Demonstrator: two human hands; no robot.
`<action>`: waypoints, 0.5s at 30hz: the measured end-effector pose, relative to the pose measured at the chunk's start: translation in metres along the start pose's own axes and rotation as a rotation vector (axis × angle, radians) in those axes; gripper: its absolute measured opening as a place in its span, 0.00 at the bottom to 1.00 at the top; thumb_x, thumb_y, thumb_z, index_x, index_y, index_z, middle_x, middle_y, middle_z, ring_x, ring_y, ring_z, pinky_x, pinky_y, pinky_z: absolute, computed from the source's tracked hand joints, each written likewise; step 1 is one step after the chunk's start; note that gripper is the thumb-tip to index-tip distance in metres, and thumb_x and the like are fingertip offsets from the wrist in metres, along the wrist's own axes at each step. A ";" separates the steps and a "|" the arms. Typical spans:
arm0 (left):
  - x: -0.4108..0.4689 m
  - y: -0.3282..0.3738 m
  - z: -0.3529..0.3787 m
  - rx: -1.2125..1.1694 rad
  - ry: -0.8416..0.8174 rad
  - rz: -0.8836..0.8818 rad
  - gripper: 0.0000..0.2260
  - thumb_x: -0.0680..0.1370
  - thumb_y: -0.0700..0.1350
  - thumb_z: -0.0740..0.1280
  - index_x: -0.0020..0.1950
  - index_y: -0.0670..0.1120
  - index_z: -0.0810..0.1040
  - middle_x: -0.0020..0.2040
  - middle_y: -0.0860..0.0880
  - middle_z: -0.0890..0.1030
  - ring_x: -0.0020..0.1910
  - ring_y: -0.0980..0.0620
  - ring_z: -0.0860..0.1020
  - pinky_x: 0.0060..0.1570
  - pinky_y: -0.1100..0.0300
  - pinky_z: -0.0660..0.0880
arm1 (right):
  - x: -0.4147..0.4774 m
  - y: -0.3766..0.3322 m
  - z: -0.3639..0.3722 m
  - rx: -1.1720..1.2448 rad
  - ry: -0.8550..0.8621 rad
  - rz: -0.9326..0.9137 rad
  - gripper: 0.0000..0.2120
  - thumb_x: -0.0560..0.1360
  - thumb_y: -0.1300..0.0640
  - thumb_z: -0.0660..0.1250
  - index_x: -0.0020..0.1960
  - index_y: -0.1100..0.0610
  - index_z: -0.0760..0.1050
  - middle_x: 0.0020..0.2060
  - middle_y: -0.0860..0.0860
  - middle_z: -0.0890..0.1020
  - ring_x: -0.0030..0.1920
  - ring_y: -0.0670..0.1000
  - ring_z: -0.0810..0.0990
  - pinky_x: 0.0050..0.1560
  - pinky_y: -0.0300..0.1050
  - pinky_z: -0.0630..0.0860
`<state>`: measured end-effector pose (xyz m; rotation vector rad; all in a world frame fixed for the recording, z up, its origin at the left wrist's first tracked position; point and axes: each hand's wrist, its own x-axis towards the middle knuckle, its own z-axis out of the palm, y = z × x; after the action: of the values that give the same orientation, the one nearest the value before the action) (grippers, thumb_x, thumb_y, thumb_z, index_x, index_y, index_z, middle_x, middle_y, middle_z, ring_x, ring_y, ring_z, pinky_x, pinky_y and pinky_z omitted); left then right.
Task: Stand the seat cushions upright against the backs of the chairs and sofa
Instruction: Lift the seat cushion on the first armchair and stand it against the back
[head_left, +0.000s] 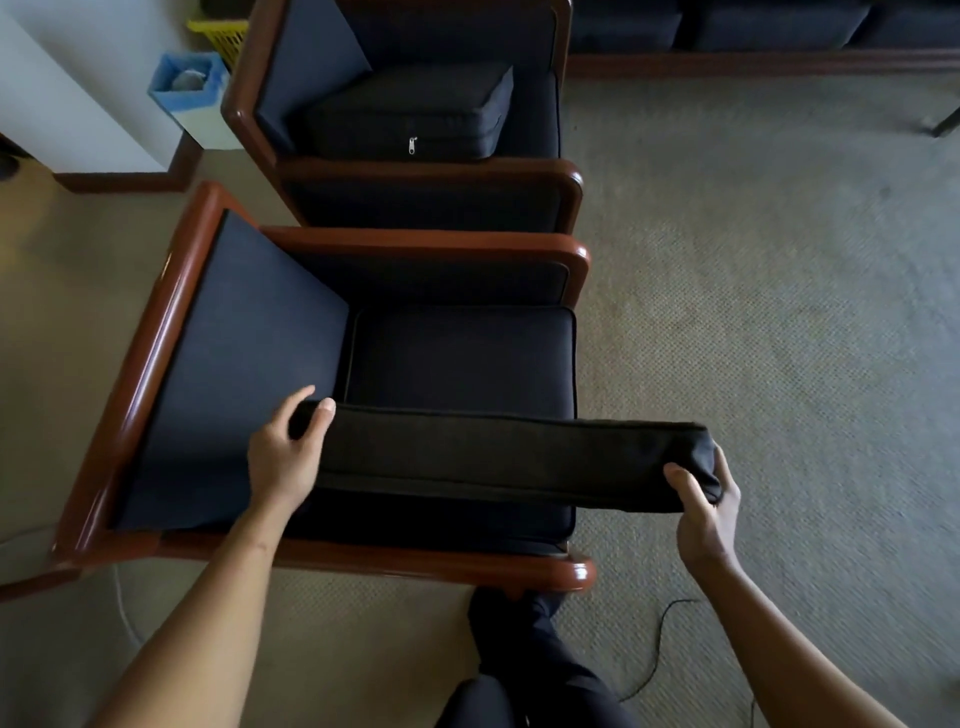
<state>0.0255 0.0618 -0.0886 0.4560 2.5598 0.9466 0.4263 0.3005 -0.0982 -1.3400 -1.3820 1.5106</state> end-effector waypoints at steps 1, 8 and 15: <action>0.003 -0.003 -0.003 -0.179 -0.030 -0.045 0.15 0.81 0.56 0.72 0.66 0.53 0.84 0.63 0.48 0.86 0.67 0.46 0.81 0.61 0.64 0.74 | -0.002 0.001 0.001 0.008 0.013 0.006 0.10 0.77 0.59 0.71 0.56 0.48 0.80 0.45 0.45 0.84 0.50 0.47 0.82 0.50 0.37 0.78; -0.012 -0.001 0.002 -0.915 -0.057 -0.366 0.11 0.80 0.40 0.65 0.45 0.50 0.87 0.43 0.50 0.87 0.44 0.49 0.85 0.48 0.57 0.81 | 0.012 -0.008 0.015 0.071 0.108 -0.018 0.05 0.77 0.59 0.71 0.50 0.59 0.76 0.39 0.46 0.82 0.43 0.44 0.79 0.46 0.41 0.76; -0.037 0.034 0.004 -0.989 0.128 -0.327 0.21 0.75 0.34 0.65 0.68 0.36 0.81 0.50 0.48 0.87 0.50 0.48 0.86 0.50 0.57 0.84 | 0.071 -0.055 0.023 0.101 0.082 -0.098 0.11 0.78 0.58 0.72 0.45 0.64 0.74 0.37 0.53 0.77 0.41 0.49 0.74 0.42 0.45 0.72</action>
<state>0.0653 0.0732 -0.0605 -0.3023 1.8243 1.9241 0.3784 0.3725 -0.0639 -1.2403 -1.2843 1.4255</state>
